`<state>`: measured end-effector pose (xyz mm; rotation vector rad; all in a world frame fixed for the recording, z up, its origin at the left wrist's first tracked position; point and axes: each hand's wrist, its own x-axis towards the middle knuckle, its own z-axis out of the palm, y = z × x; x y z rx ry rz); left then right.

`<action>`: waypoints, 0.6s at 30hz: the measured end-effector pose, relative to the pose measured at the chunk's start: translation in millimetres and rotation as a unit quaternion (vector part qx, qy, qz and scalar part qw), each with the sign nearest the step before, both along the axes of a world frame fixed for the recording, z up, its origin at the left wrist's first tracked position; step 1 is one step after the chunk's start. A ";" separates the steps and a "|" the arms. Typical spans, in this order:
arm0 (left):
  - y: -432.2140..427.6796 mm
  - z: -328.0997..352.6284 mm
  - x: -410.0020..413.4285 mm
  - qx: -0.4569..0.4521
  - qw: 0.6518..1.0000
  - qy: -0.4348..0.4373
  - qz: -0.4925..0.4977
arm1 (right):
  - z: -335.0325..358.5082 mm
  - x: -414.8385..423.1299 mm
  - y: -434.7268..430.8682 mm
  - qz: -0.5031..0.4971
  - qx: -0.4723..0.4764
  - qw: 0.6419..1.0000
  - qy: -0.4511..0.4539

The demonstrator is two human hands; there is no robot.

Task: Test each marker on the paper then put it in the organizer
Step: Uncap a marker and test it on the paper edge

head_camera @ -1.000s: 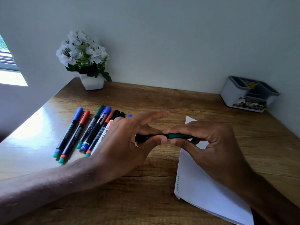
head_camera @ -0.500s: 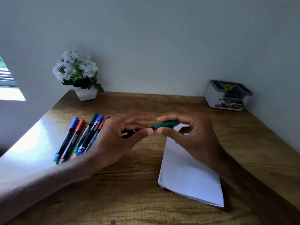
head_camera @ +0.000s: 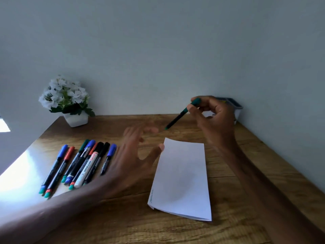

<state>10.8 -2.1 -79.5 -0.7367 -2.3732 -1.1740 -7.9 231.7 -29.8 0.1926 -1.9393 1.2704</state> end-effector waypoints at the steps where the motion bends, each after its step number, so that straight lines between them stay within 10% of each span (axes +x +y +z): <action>1: 7.5 -0.5 -1.8 -0.013 1.000 -0.021 -0.011 | 4.5 -3.6 5.7 -0.031 0.020 0.999 0.020; 18: 19.8 -27.9 -22.1 -0.085 0.993 -0.071 -0.029 | 0.1 -89.2 96.8 -0.240 0.165 0.953 0.088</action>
